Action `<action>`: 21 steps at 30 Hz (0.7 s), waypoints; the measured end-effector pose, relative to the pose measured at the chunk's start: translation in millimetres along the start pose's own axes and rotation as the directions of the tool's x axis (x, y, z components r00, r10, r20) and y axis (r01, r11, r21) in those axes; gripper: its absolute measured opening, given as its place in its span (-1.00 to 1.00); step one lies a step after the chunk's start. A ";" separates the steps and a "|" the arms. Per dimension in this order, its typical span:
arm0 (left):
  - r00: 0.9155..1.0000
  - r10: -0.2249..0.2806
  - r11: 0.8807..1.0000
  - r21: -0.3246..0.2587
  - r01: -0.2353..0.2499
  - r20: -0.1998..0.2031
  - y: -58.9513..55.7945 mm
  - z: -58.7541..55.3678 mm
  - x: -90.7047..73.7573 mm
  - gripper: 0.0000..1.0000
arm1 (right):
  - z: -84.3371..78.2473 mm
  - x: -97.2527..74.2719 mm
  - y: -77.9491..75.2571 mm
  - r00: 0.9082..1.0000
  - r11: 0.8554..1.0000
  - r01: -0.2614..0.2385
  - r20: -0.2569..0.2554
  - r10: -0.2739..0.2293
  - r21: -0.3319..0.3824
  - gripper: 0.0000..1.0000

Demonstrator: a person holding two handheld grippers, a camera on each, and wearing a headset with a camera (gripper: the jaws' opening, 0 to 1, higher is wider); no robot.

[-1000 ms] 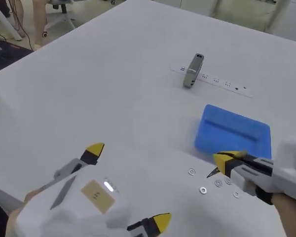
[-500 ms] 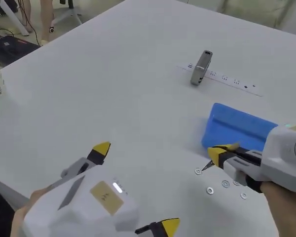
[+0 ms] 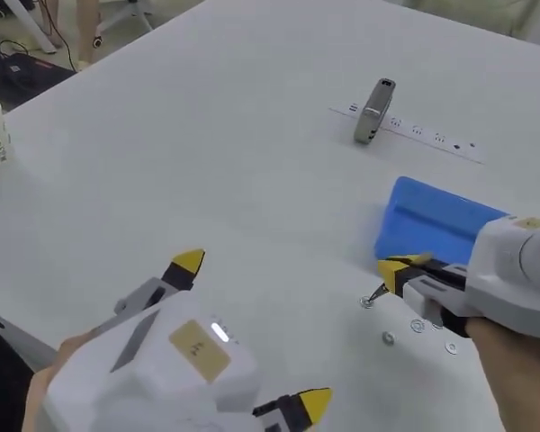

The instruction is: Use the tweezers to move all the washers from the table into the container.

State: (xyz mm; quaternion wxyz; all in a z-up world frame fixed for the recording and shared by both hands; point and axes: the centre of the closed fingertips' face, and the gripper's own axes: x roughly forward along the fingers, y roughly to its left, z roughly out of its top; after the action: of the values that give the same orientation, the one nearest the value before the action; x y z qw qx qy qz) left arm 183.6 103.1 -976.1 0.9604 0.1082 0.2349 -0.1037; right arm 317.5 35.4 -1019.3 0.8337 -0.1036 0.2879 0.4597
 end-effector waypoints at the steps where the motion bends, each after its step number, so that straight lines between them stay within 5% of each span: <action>1: 1.000 0.000 1.000 -0.001 0.000 0.000 0.0 0.1 0.0 0.98 | 0.0 0.1 0.3 1.000 1.000 -0.002 -0.001 0.002 -0.001 -0.95; 10: 1.000 0.000 1.000 -0.001 0.000 0.003 -0.2 0.0 0.6 0.98 | -1.4 0.4 4.0 1.000 0.995 0.007 -0.021 -0.009 -0.096 -0.98; 21: 1.000 -0.011 1.000 -0.001 0.011 0.014 -2.0 2.3 -0.7 0.98 | 1.9 -4.9 -3.8 0.999 0.998 0.037 -0.016 -0.038 -0.059 -0.99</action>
State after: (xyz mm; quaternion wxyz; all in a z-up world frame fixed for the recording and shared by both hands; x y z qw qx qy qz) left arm 183.4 100.8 -974.0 0.9615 0.1056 0.2286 -0.1098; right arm 319.4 30.7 -1015.2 0.8363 -0.1376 0.2796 0.4511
